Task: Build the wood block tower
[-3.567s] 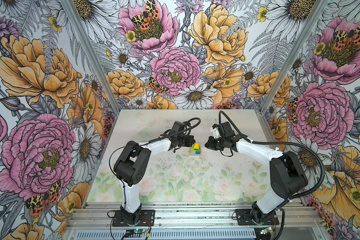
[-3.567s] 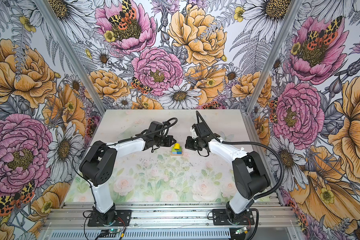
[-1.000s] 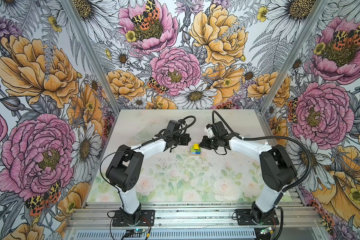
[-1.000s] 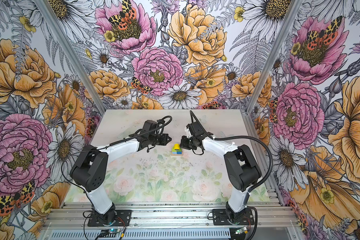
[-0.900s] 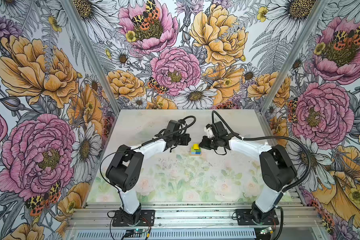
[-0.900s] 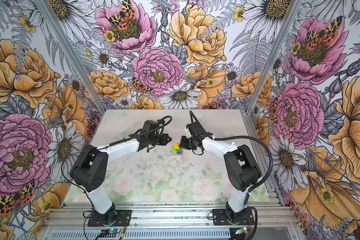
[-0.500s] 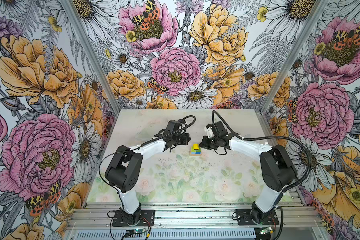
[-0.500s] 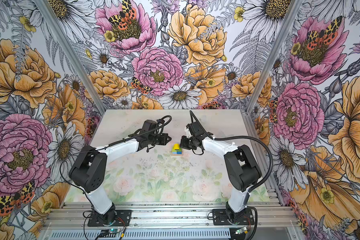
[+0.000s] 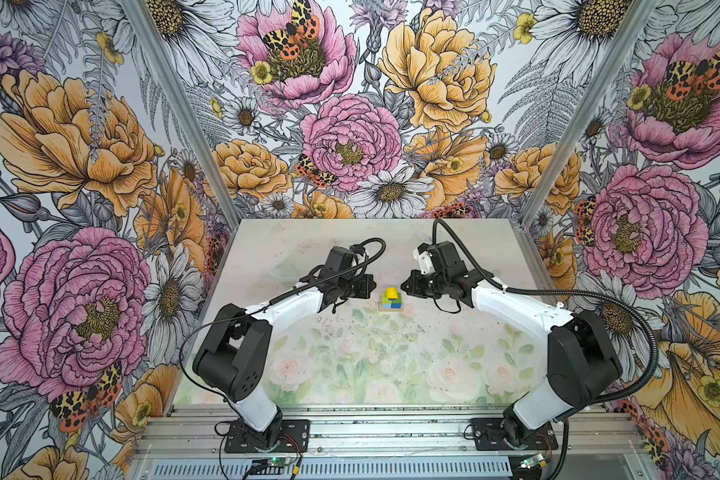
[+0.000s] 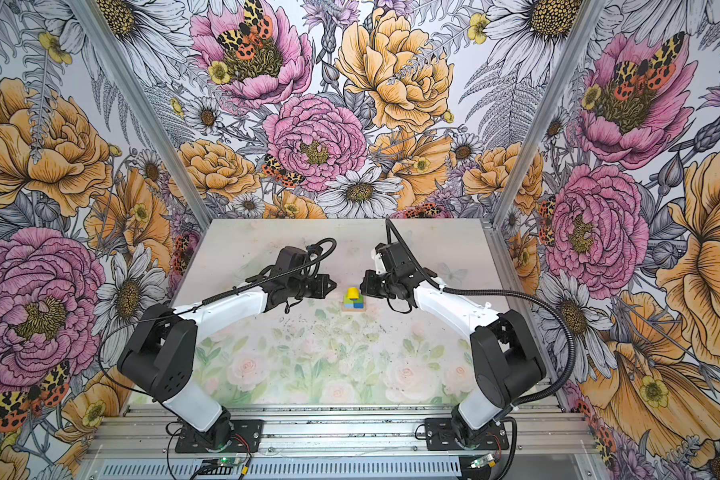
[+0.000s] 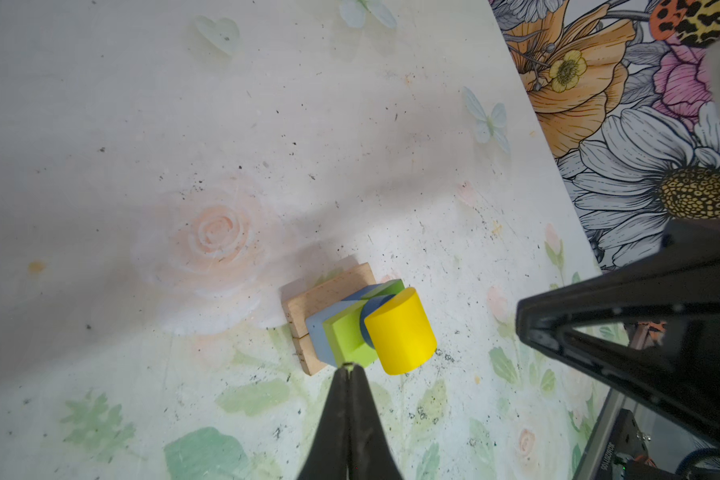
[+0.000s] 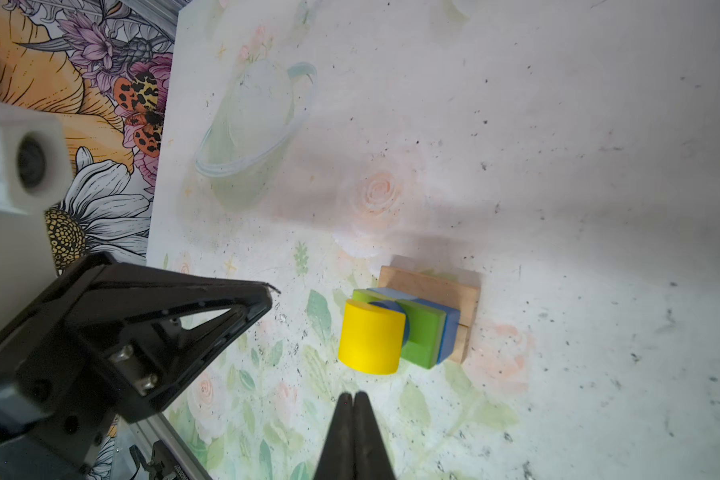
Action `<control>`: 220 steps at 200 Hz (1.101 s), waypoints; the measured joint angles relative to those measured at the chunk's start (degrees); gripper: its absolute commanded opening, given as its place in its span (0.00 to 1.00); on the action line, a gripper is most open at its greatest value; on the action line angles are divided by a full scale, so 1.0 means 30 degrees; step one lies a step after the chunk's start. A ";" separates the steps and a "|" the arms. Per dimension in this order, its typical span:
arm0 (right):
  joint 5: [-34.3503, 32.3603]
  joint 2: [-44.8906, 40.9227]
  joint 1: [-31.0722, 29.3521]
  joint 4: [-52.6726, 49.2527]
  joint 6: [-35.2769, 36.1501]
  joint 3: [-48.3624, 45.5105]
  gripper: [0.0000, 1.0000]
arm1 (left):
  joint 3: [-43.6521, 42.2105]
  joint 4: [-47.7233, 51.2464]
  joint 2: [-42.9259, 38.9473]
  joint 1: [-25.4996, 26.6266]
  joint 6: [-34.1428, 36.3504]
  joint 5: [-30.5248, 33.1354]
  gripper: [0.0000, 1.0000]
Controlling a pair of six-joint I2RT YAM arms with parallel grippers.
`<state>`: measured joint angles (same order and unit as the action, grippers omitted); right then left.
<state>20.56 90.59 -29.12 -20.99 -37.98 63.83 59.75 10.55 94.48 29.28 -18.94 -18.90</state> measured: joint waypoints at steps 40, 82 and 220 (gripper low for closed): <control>-0.0291 -0.0255 -0.0969 -0.0124 -0.0211 -0.0809 0.00 | -0.0175 -0.0095 0.0007 0.0226 -0.0066 -0.0015 0.00; -0.0641 -0.0197 -0.1450 -0.0408 -0.0554 -0.1188 0.00 | -0.0175 -0.0386 0.0160 0.0430 -0.0211 -0.0160 0.00; -0.1362 0.0750 -0.1559 -0.0328 -0.0765 -0.0918 0.00 | 0.0051 -0.0889 0.1479 0.0583 -0.0561 -0.0576 0.00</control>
<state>16.47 92.84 -33.80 -21.98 -40.27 61.08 59.90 7.88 98.91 31.03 -20.62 -20.62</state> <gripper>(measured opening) 0.042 0.045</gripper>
